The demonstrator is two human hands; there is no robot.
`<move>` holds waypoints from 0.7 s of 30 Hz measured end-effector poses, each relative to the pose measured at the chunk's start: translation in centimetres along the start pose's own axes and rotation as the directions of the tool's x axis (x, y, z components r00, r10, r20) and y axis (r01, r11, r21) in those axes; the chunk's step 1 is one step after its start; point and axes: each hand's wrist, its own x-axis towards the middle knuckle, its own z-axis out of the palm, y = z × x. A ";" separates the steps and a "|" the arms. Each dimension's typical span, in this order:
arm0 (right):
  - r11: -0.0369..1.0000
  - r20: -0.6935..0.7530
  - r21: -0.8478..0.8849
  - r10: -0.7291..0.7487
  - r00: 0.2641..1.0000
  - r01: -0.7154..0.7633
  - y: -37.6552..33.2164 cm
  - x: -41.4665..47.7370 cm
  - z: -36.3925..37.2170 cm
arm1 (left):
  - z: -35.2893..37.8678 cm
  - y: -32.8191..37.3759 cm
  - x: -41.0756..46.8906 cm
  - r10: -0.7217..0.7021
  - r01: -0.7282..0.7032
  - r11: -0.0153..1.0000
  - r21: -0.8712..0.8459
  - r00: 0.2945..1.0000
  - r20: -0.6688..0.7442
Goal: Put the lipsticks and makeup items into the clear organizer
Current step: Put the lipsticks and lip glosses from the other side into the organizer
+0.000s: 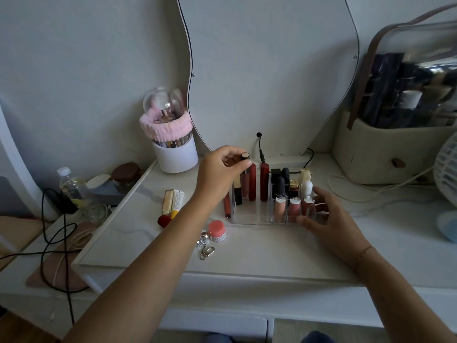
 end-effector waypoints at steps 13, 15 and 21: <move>1.000 0.006 -0.017 -0.003 1.000 0.003 -0.2 0.0 0.0 | 0.6 -1.5 0.0 -0.001 0.007 0.989 0.148 0.999 -0.041; 1.000 0.006 -0.022 -0.004 1.000 0.004 -0.2 0.0 0.0 | 0.5 -1.7 0.0 0.008 0.002 0.985 0.172 0.999 -0.053; 1.000 0.014 -0.027 0.000 1.000 0.001 -0.2 0.0 -0.1 | 0.4 -1.9 0.0 0.033 -0.020 0.979 0.203 0.998 -0.059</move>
